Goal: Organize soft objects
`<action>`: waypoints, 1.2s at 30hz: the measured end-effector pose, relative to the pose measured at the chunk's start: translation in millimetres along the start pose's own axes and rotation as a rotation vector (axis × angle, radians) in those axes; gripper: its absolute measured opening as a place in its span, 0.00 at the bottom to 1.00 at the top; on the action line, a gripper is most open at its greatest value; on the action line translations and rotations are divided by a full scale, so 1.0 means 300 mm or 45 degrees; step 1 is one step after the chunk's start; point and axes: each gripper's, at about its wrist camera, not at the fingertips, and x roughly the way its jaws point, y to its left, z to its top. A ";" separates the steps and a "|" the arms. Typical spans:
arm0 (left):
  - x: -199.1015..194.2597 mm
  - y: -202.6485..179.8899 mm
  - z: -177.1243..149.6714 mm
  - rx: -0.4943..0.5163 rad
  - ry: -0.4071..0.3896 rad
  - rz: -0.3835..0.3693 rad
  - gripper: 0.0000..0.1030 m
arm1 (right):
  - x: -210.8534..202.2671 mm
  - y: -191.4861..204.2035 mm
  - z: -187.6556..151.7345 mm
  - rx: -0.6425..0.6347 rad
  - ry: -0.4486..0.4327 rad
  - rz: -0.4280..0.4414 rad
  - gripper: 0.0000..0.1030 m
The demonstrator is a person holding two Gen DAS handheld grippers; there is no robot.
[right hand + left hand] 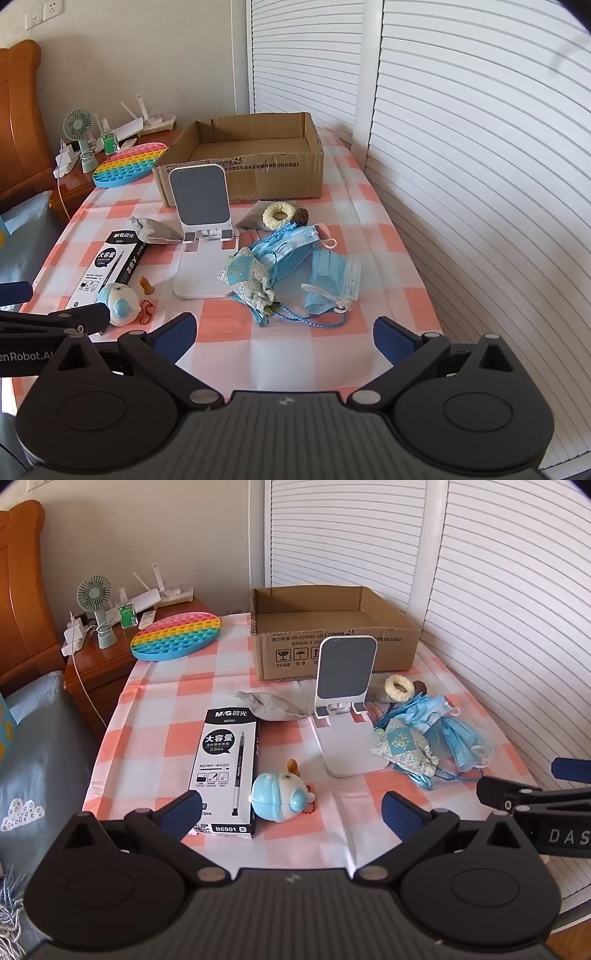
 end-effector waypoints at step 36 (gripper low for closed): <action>-0.001 -0.002 -0.001 -0.003 -0.010 -0.020 1.00 | -0.001 0.004 0.001 -0.001 -0.003 0.001 1.00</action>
